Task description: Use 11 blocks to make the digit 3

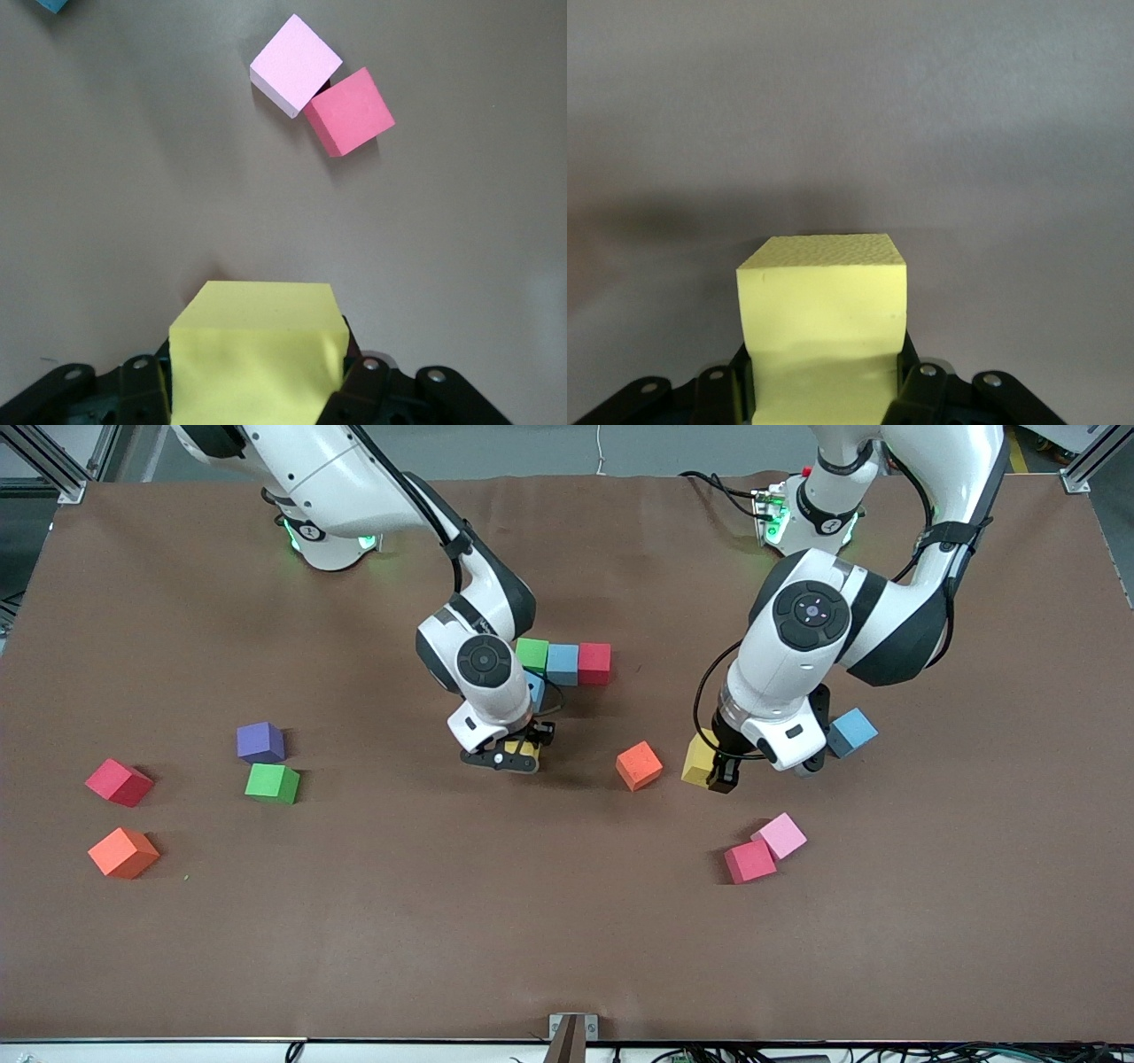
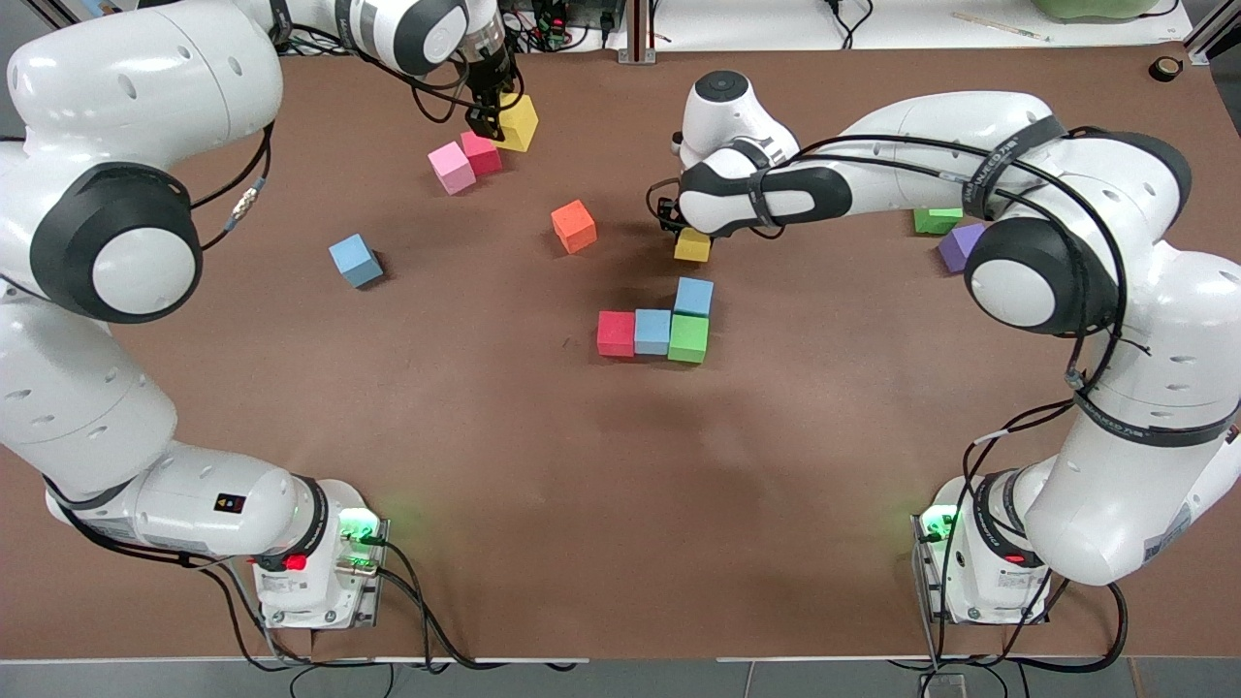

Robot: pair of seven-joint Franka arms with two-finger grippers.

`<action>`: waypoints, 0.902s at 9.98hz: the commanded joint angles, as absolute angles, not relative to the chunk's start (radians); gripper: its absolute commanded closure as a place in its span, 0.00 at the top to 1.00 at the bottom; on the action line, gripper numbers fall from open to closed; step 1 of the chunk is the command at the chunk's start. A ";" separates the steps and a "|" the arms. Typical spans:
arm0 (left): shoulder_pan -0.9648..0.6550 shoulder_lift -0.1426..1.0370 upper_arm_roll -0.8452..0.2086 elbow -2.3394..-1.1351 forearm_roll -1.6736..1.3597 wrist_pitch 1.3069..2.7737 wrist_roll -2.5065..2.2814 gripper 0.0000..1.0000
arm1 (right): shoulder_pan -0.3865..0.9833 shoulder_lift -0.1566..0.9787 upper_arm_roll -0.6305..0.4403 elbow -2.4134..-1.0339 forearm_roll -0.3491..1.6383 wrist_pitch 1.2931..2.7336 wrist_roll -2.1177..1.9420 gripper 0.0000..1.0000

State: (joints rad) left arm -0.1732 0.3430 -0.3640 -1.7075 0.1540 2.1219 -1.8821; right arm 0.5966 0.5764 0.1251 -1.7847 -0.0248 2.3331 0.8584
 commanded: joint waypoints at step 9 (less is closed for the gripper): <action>-0.186 0.347 -0.367 -1.692 0.146 2.102 -1.882 0.13 | 0.653 0.472 0.114 -1.982 -0.026 2.447 0.879 0.19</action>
